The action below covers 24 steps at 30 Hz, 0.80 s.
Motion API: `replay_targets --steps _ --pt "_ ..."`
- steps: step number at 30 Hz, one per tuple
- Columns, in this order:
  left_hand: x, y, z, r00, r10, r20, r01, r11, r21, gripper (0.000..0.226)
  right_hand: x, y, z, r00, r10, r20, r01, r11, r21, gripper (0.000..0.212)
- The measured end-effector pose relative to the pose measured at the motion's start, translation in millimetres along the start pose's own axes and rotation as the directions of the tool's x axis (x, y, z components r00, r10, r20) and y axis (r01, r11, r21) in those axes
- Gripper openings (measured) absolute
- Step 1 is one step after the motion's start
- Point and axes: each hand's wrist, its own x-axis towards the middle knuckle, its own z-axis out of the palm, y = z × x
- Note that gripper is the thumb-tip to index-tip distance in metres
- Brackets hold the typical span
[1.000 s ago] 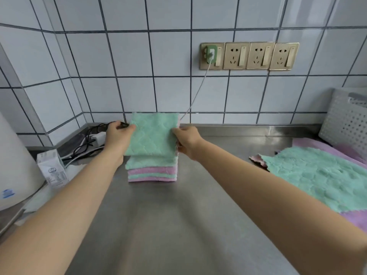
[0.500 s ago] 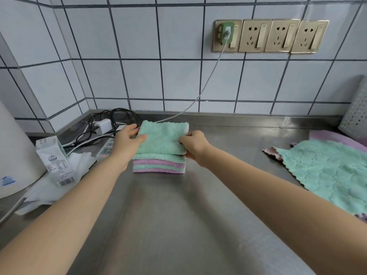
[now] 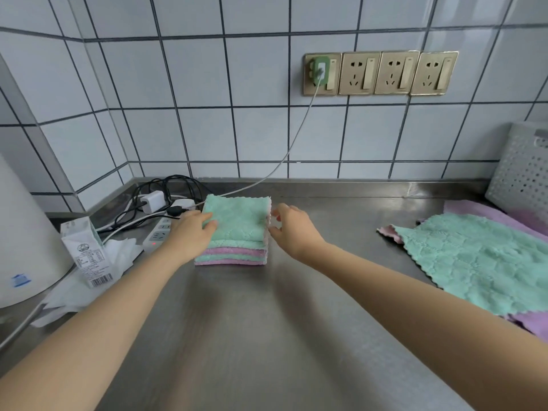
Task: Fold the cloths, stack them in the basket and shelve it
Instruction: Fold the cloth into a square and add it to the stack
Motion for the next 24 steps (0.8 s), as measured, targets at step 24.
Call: replay_targets --steps 24 --pt "-122 287 148 0.677 0.651 0.342 -0.582 0.759 -0.292 0.042 -224 187 -146 0.987 0.134 -0.084 -0.158 0.856 -0.493 0.028"
